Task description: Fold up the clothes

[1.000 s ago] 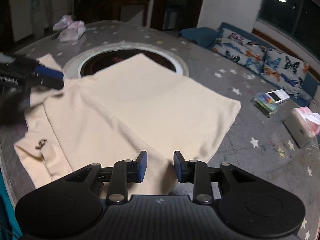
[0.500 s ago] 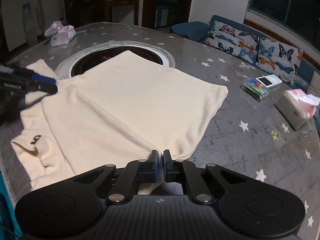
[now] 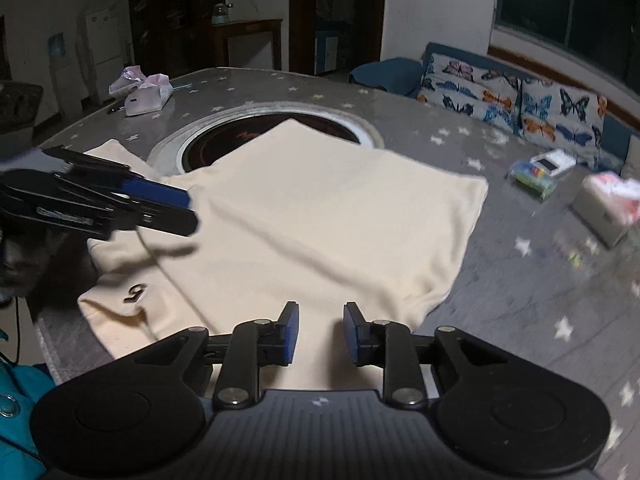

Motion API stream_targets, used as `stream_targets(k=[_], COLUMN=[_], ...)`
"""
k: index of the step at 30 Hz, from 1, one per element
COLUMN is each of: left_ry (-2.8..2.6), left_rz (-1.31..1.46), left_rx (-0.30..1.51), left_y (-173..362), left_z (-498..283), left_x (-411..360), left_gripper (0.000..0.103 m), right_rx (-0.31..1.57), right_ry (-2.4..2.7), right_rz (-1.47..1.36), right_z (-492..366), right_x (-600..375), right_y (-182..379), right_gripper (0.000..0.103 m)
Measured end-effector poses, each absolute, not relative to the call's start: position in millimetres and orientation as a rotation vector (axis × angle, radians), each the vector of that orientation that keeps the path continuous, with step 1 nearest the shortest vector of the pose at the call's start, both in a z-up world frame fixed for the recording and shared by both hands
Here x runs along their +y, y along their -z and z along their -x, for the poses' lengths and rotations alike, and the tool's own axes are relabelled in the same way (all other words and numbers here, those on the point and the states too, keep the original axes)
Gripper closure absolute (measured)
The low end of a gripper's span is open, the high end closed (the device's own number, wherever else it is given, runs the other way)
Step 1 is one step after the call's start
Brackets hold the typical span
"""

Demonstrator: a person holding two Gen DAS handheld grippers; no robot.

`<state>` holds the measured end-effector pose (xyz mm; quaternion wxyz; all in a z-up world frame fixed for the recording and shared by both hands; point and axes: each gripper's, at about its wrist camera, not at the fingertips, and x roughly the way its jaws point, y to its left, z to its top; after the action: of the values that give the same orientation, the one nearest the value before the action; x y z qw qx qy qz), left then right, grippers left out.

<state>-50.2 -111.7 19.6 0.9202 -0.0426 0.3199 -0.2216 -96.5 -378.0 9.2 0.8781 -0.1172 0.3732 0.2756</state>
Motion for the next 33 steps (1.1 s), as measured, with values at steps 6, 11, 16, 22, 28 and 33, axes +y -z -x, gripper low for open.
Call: stream_targets(k=[6, 11, 16, 22, 28, 33], left_ry=[0.397, 0.208, -0.004, -0.334, -0.453, -0.424], left_rz=[0.098, 0.134, 0.177, 0.202, 0.269, 0.285], left_rx=[0.645, 0.625, 0.604, 0.574, 0.605, 0.595], left_y=[-18, -22, -25, -24, -15, -13], left_z=[60, 71, 83, 88, 85, 84], left_x=[-90, -47, 0, 48, 81, 86], left_gripper=[0.066, 0.066, 0.065, 0.054, 0.053, 0.077], right_rx=[0.777, 0.775, 0.767, 0.741, 0.725, 0.710], right_ry=[-0.554, -0.553, -0.540, -0.548, -0.554, -0.557], right_rz=[0.230, 0.240, 0.245, 0.257, 0.260, 0.253], right_z=[102, 106, 108, 111, 113, 114], right_x=[-376, -371, -367, -360, -356, -355], right_y=[-5, -4, -7, -15, -21, -25], right_gripper=[0.066, 0.058, 0.056, 0.056, 0.056, 0.056])
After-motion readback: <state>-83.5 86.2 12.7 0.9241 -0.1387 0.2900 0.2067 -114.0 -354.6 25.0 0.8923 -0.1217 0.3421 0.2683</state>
